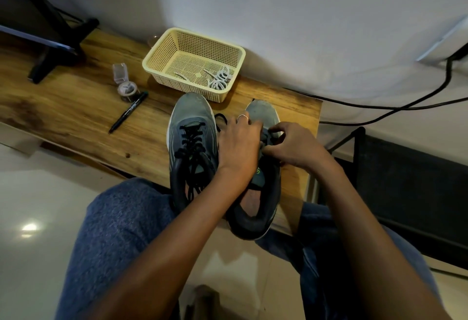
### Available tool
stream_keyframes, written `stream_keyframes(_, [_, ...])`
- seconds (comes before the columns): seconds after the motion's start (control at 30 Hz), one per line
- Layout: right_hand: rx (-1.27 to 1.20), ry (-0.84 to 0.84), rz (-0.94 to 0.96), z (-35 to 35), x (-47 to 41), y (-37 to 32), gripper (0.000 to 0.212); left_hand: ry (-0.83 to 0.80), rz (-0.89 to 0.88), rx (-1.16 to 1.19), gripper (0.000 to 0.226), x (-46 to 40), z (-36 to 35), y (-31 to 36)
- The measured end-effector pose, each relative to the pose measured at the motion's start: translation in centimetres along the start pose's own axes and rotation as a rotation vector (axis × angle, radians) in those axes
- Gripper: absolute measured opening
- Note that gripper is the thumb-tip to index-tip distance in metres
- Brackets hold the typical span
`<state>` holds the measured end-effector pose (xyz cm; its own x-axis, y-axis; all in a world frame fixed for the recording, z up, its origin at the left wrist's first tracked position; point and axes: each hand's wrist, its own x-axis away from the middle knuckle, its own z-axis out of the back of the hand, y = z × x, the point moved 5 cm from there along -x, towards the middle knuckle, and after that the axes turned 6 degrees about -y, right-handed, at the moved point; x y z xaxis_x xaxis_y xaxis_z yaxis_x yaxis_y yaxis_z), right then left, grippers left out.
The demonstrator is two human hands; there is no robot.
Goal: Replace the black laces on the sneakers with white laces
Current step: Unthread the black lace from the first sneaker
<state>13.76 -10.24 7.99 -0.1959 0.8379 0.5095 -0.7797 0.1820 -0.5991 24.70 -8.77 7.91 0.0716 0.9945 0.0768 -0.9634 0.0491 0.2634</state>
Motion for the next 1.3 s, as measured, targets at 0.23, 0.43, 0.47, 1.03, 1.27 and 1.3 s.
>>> stream_keyframes(0.23, [-0.064, 0.057, -0.073, 0.7, 0.1, 0.6, 0.066, 0.061, 0.061, 0.231, 0.021, -0.3, -0.1, -0.6])
stream_keyframes(0.43, [-0.049, 0.11, -0.085, 0.9, 0.2, 0.5, 0.065, 0.092, 0.244, 0.577, 0.004, 0.0, 0.2, -1.7])
stream_keyframes(0.47, [-0.047, 0.114, -0.081, 0.9, 0.2, 0.5, 0.064, 0.115, 0.169, 0.529, 0.008, 0.1, 0.4, -1.3])
stream_keyframes(1.03, [-0.014, 0.106, -0.04, 0.6, 0.4, 0.3, 0.06, 0.036, -0.134, -0.086, 0.022, 0.0, -0.2, 1.0])
stream_keyframes(1.27, [-0.054, 0.127, -0.051, 1.3, 0.6, 0.2, 0.056, 0.205, 0.049, 0.407, 0.013, -0.1, -0.1, -0.3])
stream_keyframes(1.3, [-0.052, 0.14, -0.05, 1.4, 0.6, 0.2, 0.055, 0.262, 0.128, 0.547, 0.01, 0.0, 0.1, -0.7])
